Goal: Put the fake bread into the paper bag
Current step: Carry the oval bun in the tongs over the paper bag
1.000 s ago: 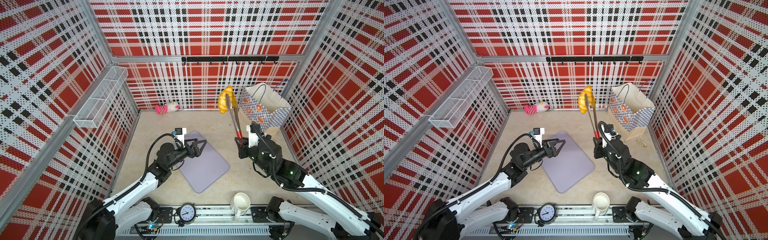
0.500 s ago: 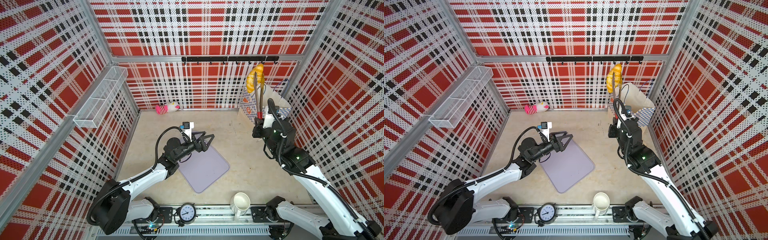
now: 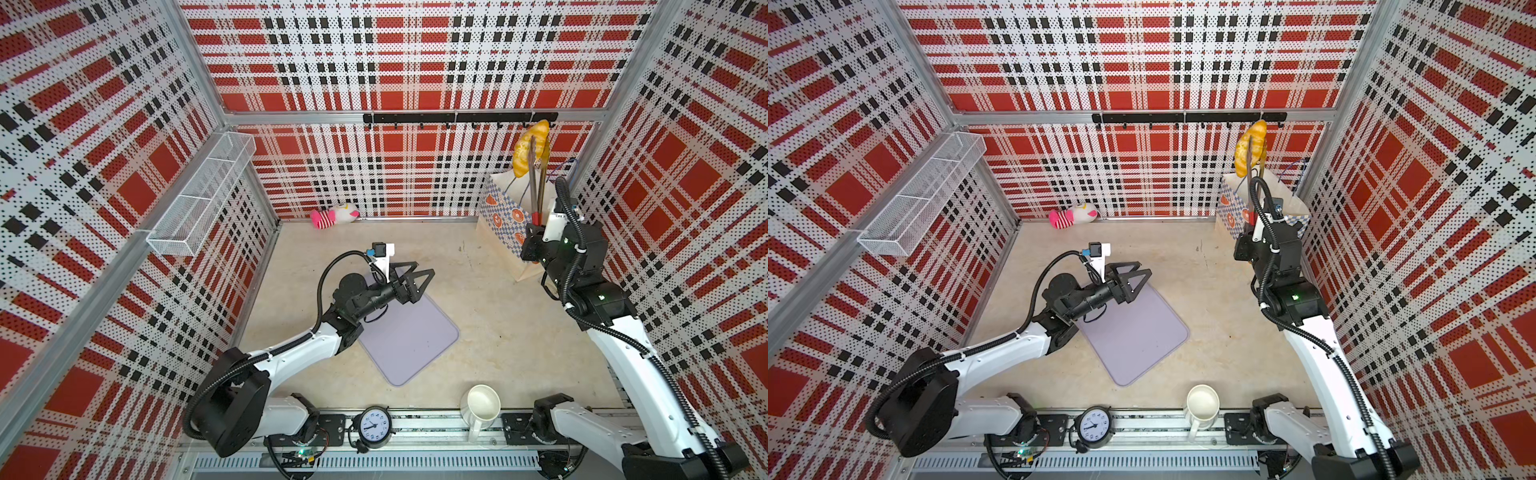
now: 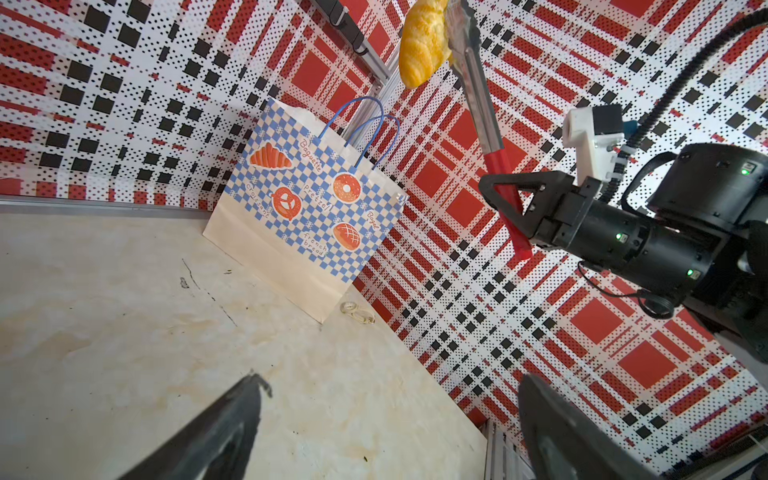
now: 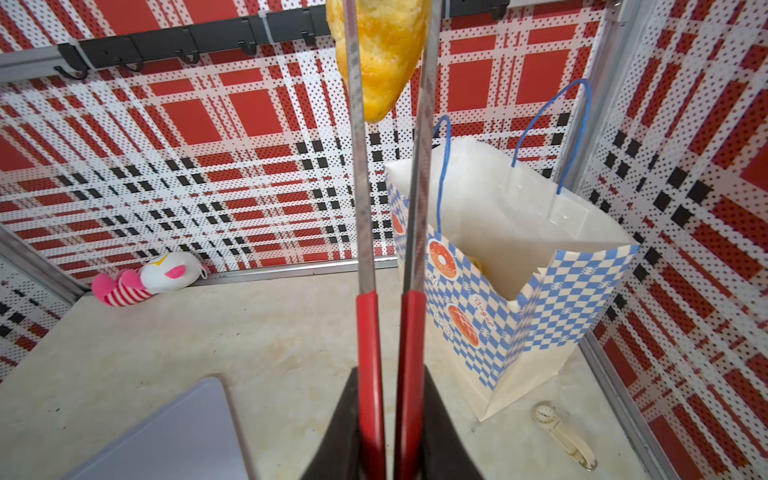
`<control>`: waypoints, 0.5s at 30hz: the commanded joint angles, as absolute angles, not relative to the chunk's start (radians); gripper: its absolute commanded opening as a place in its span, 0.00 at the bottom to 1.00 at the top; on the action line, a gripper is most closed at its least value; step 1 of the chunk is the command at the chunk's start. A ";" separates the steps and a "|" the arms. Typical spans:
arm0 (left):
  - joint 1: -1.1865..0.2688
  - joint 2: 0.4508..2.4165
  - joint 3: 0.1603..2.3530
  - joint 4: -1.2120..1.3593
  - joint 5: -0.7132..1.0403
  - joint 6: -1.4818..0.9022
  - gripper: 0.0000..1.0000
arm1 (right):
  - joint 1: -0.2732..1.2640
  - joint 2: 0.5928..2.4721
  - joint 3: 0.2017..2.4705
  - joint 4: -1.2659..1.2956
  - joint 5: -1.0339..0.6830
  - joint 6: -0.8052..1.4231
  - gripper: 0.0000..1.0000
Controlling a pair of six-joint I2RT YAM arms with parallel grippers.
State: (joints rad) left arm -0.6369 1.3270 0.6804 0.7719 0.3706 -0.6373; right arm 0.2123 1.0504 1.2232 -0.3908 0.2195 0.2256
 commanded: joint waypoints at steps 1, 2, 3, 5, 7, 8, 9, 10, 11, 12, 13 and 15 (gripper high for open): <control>-0.643 1.347 0.710 0.824 0.390 -0.616 0.98 | 0.159 1.043 1.256 -0.330 0.173 0.219 0.10; -0.643 1.355 0.713 0.831 0.393 -0.617 0.98 | 0.140 1.047 1.257 -0.331 0.166 0.221 0.10; -0.643 1.362 0.715 0.838 0.398 -0.620 0.98 | 0.124 1.052 1.259 -0.331 0.160 0.221 0.10; -0.644 1.377 0.718 0.851 0.406 -0.625 0.98 | 0.103 1.060 1.262 -0.334 0.157 0.219 0.10; -0.643 1.389 0.719 0.866 0.410 -0.628 0.98 | 0.081 1.067 1.264 -0.338 0.154 0.218 0.10; -0.644 1.394 0.721 0.871 0.410 -0.629 0.98 | 0.069 1.074 1.264 -0.340 0.150 0.219 0.10; -0.643 1.400 0.721 0.877 0.411 -0.629 0.98 | 0.058 1.080 1.265 -0.342 0.146 0.220 0.10; -0.643 1.405 0.722 0.882 0.411 -0.629 0.98 | 0.050 1.084 1.266 -0.345 0.145 0.222 0.10; -0.644 1.412 0.725 0.887 0.413 -0.629 0.98 | 0.042 1.088 1.265 -0.348 0.146 0.222 0.10; -0.642 1.418 0.728 0.888 0.415 -0.630 0.98 | 0.036 1.091 1.261 -0.348 0.150 0.222 0.10; -0.641 1.425 0.730 0.890 0.418 -0.629 0.98 | 0.030 1.094 1.258 -0.350 0.153 0.224 0.10; -0.641 1.441 0.740 0.895 0.427 -0.626 0.98 | 0.016 1.100 1.247 -0.351 0.155 0.228 0.10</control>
